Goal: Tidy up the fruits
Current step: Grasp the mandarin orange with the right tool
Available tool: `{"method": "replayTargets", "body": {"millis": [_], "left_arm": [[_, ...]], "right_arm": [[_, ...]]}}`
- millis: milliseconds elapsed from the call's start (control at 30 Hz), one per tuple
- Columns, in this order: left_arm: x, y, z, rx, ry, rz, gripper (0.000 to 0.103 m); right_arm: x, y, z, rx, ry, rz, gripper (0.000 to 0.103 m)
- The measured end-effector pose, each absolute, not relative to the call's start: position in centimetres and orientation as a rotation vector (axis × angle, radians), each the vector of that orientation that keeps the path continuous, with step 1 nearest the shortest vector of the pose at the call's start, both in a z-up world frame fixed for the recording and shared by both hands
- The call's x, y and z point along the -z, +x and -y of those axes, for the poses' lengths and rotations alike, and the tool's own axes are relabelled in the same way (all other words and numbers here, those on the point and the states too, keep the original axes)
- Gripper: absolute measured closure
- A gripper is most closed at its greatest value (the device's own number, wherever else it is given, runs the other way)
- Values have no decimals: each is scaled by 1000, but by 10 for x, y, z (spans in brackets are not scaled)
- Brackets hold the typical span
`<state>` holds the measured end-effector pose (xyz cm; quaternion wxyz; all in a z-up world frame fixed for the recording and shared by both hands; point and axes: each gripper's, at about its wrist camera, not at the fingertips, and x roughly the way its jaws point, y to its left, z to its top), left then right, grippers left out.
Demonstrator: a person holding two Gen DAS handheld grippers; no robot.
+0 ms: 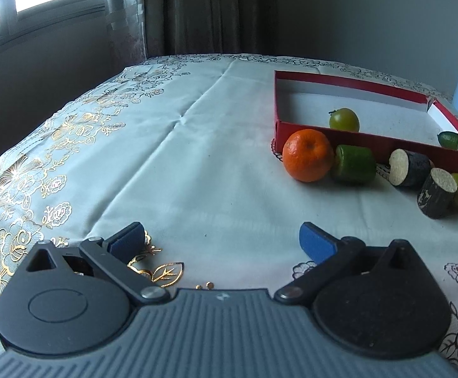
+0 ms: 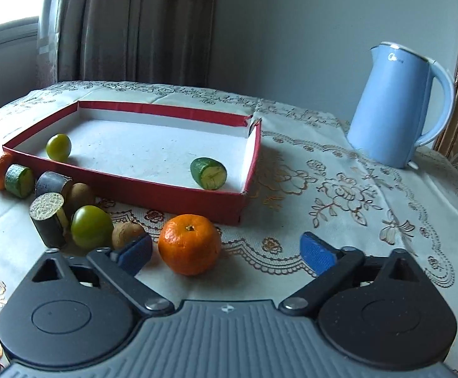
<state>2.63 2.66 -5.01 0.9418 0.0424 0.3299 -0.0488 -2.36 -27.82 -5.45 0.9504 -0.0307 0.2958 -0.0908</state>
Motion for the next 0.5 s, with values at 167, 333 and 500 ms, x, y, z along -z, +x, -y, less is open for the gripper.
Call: {"method": "replayTargets", "body": {"millis": [167, 333, 500], "left_arm": [[50, 26, -26, 98, 86, -672, 0], [50, 25, -26, 94, 89, -670, 0], [51, 25, -25, 94, 88, -669, 0]], "right_arm": [[56, -16, 283, 154, -19, -625, 16], [60, -11, 280, 128, -15, -654, 29], [60, -9, 278, 88, 5, -658, 46]]}}
